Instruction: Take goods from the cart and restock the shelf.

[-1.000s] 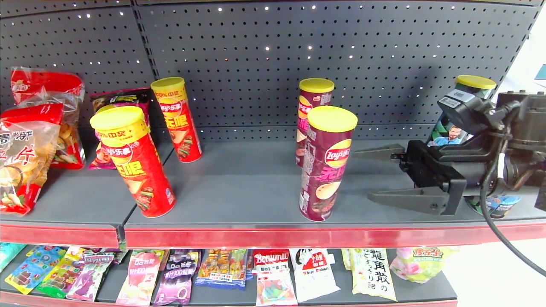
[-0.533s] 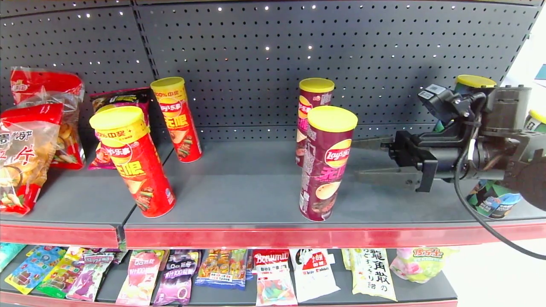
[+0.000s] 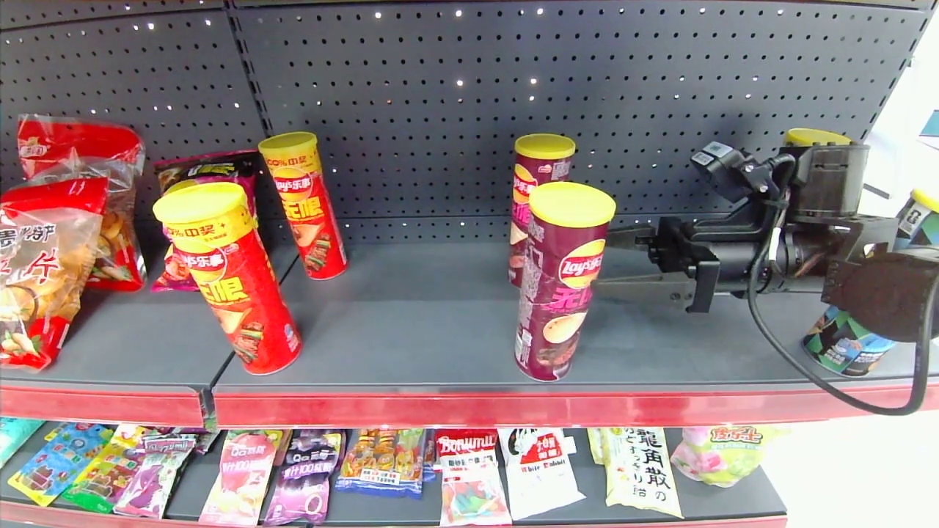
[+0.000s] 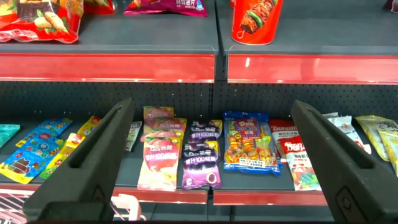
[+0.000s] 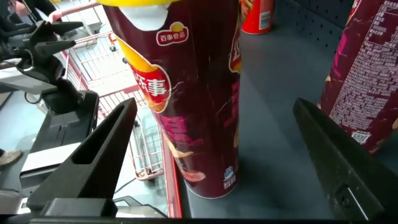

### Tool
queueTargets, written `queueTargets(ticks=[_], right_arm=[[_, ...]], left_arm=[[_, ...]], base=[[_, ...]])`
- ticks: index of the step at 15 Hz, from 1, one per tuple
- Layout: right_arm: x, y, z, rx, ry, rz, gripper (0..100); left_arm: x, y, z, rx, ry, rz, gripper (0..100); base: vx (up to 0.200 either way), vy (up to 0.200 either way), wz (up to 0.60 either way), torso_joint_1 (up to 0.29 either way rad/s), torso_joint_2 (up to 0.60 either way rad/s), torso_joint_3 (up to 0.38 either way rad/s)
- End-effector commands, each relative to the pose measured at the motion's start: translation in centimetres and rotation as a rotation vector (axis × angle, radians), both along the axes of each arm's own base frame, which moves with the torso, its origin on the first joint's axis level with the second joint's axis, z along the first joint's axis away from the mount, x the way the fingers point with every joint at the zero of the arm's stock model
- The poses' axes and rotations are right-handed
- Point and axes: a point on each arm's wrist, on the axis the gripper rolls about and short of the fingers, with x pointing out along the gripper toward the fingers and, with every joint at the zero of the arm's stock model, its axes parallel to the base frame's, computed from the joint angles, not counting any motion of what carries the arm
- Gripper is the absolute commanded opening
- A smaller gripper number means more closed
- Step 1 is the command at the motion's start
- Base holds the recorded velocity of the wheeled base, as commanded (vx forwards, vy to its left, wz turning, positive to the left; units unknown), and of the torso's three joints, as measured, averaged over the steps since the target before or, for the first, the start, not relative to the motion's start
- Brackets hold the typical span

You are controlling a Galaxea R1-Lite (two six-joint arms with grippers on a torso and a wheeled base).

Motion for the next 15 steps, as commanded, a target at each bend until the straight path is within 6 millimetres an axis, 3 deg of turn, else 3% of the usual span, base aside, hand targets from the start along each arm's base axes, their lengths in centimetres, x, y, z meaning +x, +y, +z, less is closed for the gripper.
queueTargets(ticks=[1, 15], right_arm=[[0.2, 0.2, -0.2, -0.001, -0.001, 0.011, 100], [1.5, 2.2, 0.2, 0.007, -0.045, 0.074, 100]], left_arm=[[0.0, 0.0, 0.0, 0.000, 0.000, 0.000, 100], [0.0, 0.0, 0.0, 0.000, 0.000, 0.001, 100]], base=[[0.000, 0.000, 0.00, 0.000, 0.00, 0.000], [0.000, 0.000, 0.00, 0.000, 0.00, 0.000]])
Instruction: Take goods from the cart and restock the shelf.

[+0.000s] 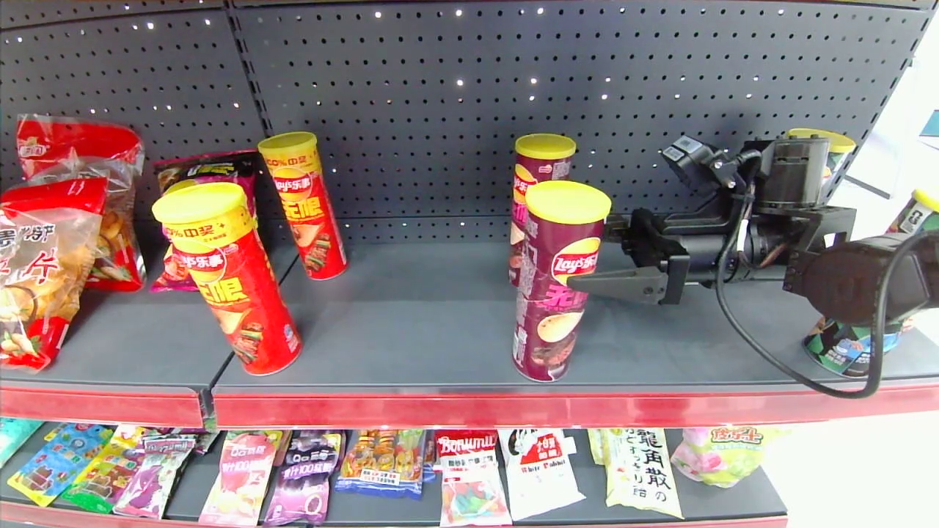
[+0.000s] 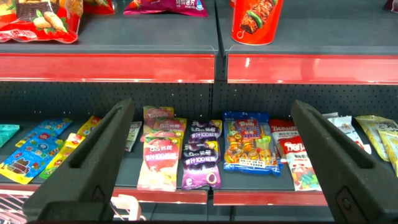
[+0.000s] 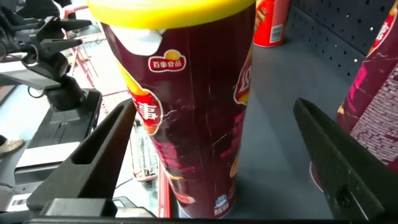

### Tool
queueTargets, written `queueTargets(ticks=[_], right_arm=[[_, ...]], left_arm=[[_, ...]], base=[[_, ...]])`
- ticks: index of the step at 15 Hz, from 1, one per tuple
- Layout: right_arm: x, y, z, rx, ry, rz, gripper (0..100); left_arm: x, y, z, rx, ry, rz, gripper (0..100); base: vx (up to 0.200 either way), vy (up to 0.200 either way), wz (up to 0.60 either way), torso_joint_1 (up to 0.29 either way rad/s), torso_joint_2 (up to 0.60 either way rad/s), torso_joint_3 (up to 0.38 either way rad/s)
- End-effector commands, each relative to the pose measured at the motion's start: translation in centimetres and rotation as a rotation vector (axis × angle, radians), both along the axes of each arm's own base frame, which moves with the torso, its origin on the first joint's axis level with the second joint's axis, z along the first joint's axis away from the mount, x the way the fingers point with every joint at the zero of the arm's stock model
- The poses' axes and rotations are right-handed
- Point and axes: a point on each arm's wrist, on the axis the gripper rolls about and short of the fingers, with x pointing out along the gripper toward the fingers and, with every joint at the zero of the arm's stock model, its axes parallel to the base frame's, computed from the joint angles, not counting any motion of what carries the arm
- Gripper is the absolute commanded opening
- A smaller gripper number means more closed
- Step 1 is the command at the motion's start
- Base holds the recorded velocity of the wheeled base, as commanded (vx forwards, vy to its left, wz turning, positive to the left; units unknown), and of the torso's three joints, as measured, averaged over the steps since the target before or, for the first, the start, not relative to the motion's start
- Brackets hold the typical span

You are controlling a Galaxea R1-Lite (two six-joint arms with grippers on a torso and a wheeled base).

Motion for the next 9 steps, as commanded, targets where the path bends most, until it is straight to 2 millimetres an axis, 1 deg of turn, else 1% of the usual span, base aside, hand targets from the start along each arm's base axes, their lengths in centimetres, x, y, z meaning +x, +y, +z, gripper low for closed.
queueTargets(ticks=[1, 6, 9], right_arm=[[0.0, 0.1, 0.0, -0.001, -0.003, 0.004, 100], [-0.3, 1.0, 0.0, -0.005, -0.025, 0.024, 100], [-0.3, 1.2, -0.1, -0.012, -0.028, 0.009, 100]], left_arm=[[0.0, 0.0, 0.0, 0.000, 0.000, 0.000, 100], [0.0, 0.0, 0.0, 0.000, 0.000, 0.000, 100], [0.0, 0.0, 0.0, 0.000, 0.000, 0.000, 100]], base=[[0.000, 0.000, 0.00, 0.000, 0.00, 0.000], [0.000, 0.000, 0.00, 0.000, 0.00, 0.000], [0.000, 0.000, 0.00, 0.000, 0.00, 0.000]])
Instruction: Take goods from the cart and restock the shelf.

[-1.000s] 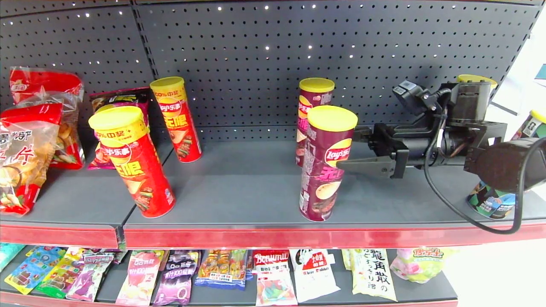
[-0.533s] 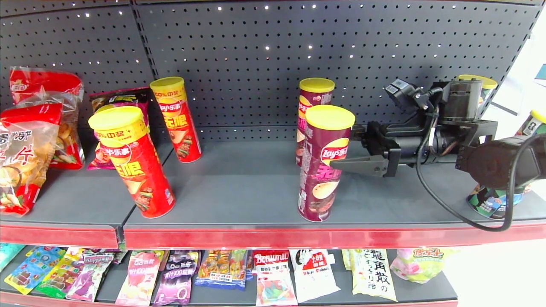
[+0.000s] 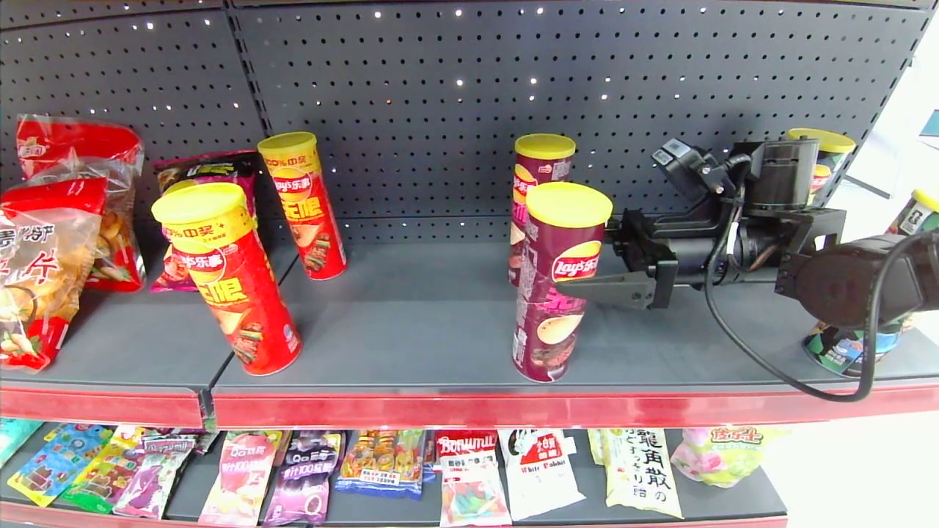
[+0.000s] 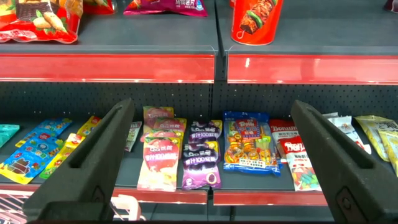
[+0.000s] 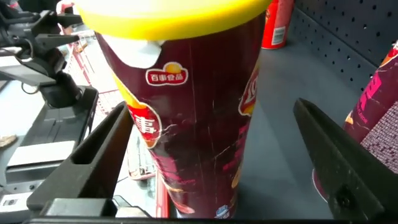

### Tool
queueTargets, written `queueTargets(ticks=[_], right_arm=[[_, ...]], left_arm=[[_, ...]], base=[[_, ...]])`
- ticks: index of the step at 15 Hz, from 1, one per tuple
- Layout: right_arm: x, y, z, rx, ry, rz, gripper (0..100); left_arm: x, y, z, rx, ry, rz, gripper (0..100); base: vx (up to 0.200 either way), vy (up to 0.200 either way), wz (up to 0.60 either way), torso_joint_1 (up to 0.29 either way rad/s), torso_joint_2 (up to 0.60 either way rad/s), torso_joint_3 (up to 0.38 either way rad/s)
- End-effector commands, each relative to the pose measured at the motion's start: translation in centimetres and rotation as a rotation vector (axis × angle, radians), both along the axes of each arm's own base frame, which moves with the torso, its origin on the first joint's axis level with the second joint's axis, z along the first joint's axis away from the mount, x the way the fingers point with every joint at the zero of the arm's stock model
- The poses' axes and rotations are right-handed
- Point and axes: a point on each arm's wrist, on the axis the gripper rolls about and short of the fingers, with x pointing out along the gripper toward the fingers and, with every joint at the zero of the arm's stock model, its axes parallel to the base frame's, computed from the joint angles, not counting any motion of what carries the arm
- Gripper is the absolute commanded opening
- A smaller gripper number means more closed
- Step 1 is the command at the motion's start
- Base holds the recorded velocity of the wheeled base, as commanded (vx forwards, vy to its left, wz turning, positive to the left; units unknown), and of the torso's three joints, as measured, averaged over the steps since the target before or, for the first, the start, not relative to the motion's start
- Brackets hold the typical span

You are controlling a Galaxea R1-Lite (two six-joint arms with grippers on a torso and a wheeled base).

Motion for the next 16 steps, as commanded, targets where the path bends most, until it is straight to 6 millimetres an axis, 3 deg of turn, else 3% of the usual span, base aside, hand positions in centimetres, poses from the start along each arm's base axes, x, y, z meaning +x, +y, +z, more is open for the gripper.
queueTargets(ticks=[1, 2, 3, 10, 16], right_arm=[[-0.1, 0.1, -0.2, -0.003, -0.005, 0.004, 100], [-0.1, 0.1, -0.2, -0.006, -0.019, 0.008, 100], [-0.1, 0.1, -0.2, -0.006, -0.022, 0.005, 0], [-0.4, 0.0, 0.3, -0.011, -0.038, -0.033, 0], [-2.1, 1.2, 1.6, -0.025, -0.085, -0.108, 0]], left_arm=[[0.0, 0.0, 0.0, 0.000, 0.000, 0.000, 100], [0.0, 0.0, 0.0, 0.000, 0.000, 0.000, 100], [0.0, 0.0, 0.0, 0.000, 0.000, 0.000, 100], [0.0, 0.0, 0.0, 0.000, 0.000, 0.000, 100], [0.0, 0.0, 0.0, 0.000, 0.000, 0.001, 100]], base=[[0.000, 0.000, 0.00, 0.000, 0.00, 0.000], [0.000, 0.000, 0.00, 0.000, 0.00, 0.000], [0.000, 0.000, 0.00, 0.000, 0.00, 0.000], [0.000, 0.000, 0.00, 0.000, 0.00, 0.000], [0.000, 0.000, 0.00, 0.000, 0.00, 0.000]])
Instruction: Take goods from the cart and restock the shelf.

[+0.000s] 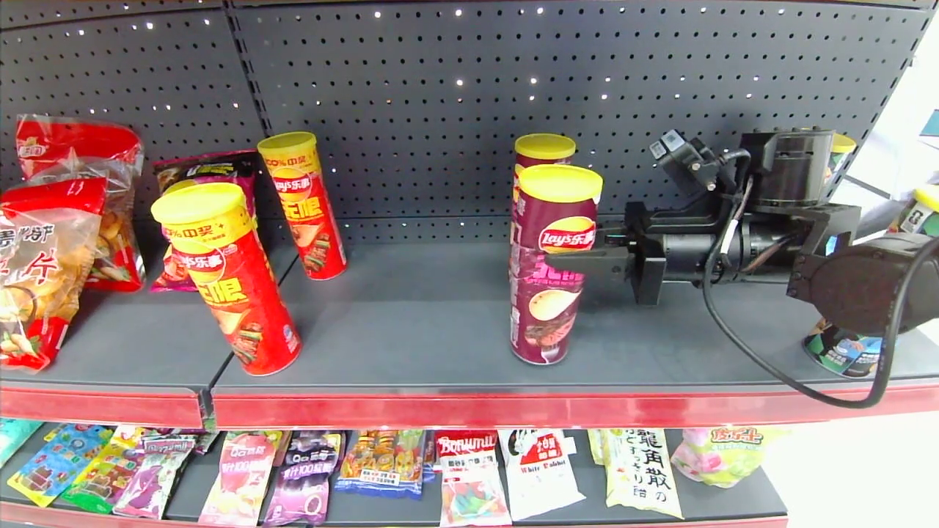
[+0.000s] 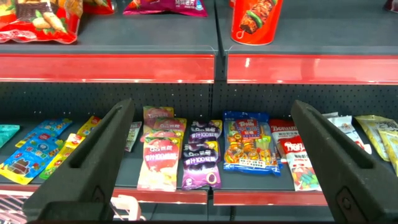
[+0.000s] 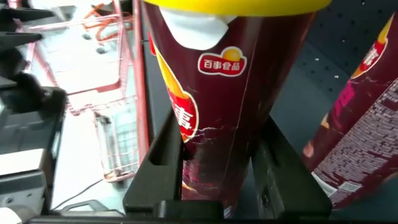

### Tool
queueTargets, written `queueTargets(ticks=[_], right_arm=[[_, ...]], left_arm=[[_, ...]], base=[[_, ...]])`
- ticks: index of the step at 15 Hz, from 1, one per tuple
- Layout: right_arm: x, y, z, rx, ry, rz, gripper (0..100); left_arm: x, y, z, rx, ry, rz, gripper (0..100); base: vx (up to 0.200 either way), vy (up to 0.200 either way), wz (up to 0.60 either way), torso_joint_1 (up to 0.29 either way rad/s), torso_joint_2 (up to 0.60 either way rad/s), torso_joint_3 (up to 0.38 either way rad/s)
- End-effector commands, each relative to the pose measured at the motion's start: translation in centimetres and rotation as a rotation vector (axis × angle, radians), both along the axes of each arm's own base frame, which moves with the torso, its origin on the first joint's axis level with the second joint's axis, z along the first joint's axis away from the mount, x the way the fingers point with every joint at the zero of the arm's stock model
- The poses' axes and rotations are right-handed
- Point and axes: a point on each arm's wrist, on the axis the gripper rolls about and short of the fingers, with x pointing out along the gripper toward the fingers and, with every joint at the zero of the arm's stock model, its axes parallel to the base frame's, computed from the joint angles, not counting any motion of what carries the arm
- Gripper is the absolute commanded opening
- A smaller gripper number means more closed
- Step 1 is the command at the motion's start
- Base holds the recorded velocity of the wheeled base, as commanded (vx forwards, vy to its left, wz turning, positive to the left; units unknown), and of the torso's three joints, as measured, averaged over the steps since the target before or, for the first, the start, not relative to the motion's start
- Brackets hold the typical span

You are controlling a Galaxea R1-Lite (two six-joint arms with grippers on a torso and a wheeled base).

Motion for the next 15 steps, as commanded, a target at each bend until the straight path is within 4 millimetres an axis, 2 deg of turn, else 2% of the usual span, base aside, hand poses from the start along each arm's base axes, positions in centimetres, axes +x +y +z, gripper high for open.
queueTargets(ticks=[1, 5, 8, 12, 15], right_arm=[[-0.9, 0.4, 0.5, 0.002, -0.020, 0.001, 0], [-1.5, 1.3, 0.1, 0.001, -0.047, -0.022, 0], [-1.8, 1.3, -0.6, -0.001, -0.079, -0.018, 0], [-2.3, 1.0, -0.4, -0.006, -0.099, -0.016, 0], [-2.6, 1.6, -0.5, -0.005, -0.096, 0.004, 0]], left_arm=[[0.0, 0.0, 0.0, 0.000, 0.000, 0.000, 100], [0.0, 0.0, 0.0, 0.000, 0.000, 0.000, 100], [0.0, 0.0, 0.0, 0.000, 0.000, 0.001, 100], [0.0, 0.0, 0.0, 0.000, 0.000, 0.000, 100], [0.0, 0.0, 0.0, 0.000, 0.000, 0.001, 100]], base=[[0.000, 0.000, 0.00, 0.000, 0.00, 0.000], [0.000, 0.000, 0.00, 0.000, 0.00, 0.000], [0.000, 0.000, 0.00, 0.000, 0.00, 0.000], [0.000, 0.000, 0.00, 0.000, 0.00, 0.000], [0.000, 0.000, 0.00, 0.000, 0.00, 0.000]])
